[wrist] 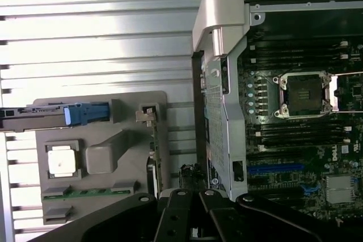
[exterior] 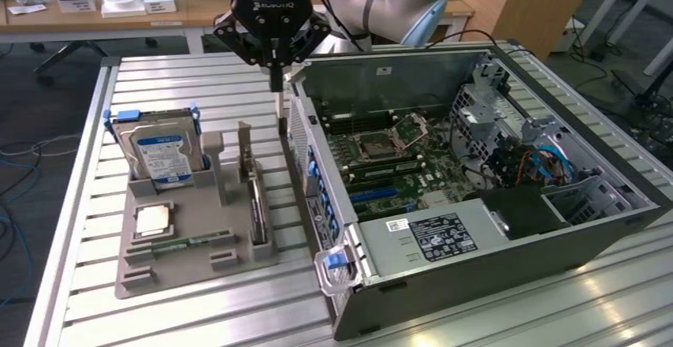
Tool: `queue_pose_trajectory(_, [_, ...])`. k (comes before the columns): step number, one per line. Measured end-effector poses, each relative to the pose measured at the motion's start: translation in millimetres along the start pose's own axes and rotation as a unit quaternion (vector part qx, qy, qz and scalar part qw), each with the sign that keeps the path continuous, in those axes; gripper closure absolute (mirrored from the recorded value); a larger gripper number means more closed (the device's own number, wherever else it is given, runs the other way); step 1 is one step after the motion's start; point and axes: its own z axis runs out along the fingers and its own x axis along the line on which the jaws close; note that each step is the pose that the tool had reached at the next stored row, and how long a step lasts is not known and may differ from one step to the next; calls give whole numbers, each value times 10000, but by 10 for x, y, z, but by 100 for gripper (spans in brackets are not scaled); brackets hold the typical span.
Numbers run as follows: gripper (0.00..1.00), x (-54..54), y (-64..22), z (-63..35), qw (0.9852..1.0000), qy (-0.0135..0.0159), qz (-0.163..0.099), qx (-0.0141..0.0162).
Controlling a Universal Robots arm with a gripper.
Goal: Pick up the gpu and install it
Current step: 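Reach for the gpu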
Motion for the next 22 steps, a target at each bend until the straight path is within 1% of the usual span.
queue_pose_trajectory(14, [89, 27, -2, -1, 10000, 0, 0, 0])
queue_pose_trajectory(22, [89, 68, -5, -2, 10000, 0, 0, 0])
